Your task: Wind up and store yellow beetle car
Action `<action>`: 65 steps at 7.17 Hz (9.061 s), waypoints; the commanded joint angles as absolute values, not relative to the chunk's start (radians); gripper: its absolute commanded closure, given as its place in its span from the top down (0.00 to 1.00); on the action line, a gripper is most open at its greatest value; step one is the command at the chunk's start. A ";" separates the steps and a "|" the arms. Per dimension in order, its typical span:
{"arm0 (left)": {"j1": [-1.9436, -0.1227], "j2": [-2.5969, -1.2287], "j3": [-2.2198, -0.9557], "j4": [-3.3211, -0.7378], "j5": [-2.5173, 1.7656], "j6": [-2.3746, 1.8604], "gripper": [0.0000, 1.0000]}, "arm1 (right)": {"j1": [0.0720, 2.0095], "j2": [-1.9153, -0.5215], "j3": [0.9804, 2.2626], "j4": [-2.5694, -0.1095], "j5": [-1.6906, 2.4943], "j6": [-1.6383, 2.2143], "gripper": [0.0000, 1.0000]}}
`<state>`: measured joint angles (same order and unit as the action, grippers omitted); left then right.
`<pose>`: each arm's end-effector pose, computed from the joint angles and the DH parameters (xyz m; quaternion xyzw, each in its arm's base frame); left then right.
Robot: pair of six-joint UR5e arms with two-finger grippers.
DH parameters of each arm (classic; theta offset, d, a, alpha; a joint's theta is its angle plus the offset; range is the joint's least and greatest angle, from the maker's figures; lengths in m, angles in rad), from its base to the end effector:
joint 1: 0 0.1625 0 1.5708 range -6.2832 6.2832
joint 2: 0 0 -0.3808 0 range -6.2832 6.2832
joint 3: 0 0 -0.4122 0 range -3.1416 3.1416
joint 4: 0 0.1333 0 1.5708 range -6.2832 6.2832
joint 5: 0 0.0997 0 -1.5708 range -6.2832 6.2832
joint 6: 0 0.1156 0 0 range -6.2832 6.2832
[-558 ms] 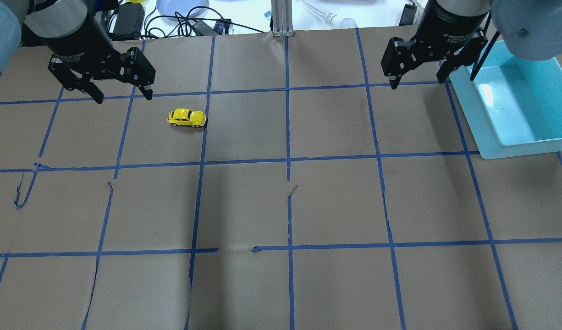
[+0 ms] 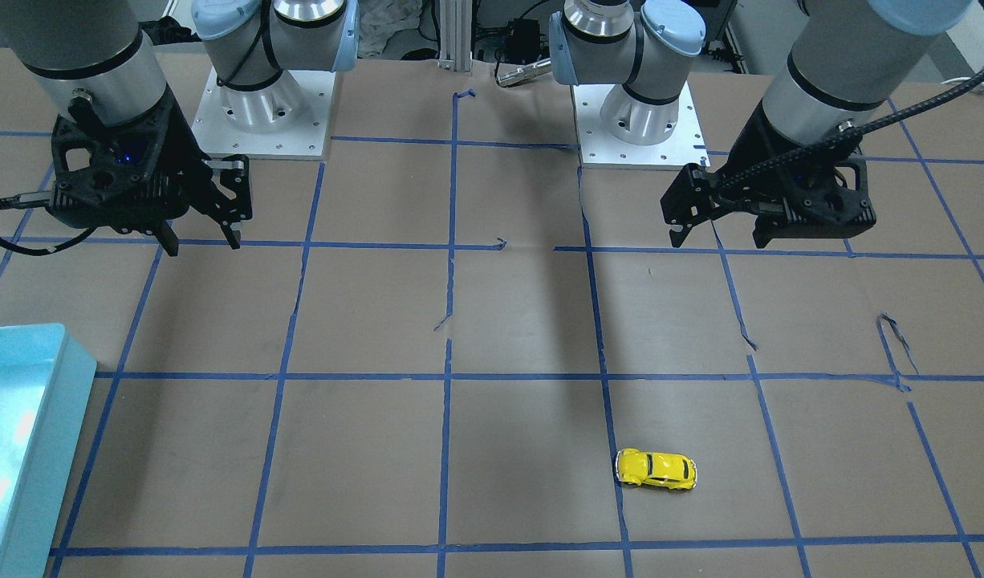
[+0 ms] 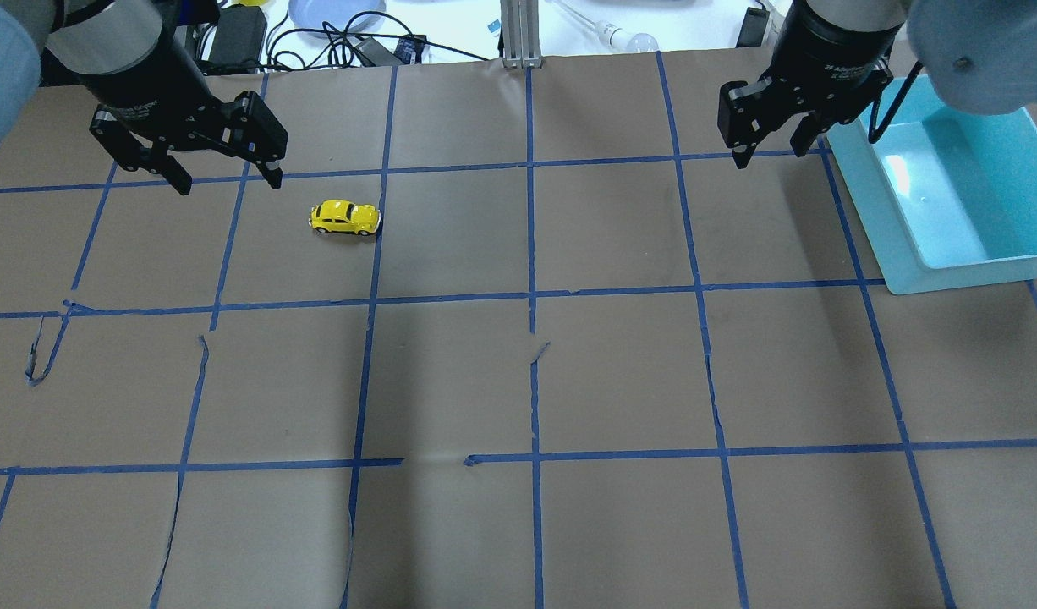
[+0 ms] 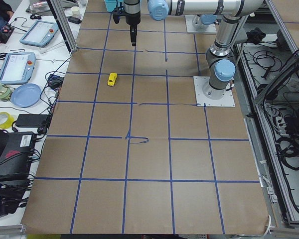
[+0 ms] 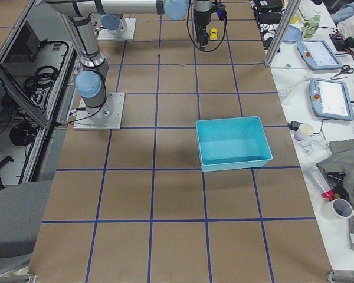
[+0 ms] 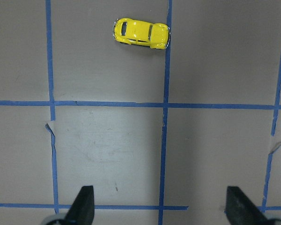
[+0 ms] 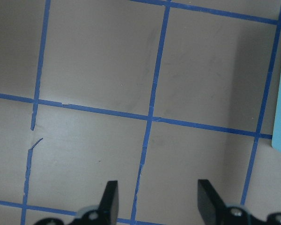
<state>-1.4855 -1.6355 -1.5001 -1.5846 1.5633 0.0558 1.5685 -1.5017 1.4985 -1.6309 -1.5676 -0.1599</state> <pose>-0.0880 -0.5451 0.4286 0.0148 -0.9999 -0.0036 0.0040 0.1324 -0.5456 0.4346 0.0787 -0.9964 0.0317 0.0010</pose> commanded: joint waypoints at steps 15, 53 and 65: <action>-1.477 -1.635 -1.500 -1.582 1.568 0.049 1.00 | 1.575 -1.497 1.497 -1.578 -1.640 0.038 1.00; -1.511 -2.128 -1.569 -0.867 1.434 -1.461 0.00 | 1.562 -1.479 1.506 -1.713 -1.592 -0.025 0.71; -1.520 -2.191 -1.571 -0.890 1.423 -1.551 0.00 | 1.563 -1.480 1.508 -1.713 -1.592 -0.018 0.99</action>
<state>-1.5210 -2.1893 -1.5709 -0.8897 1.3984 -1.5593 1.5631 -1.4797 1.5079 -1.7122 -1.5910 -0.0196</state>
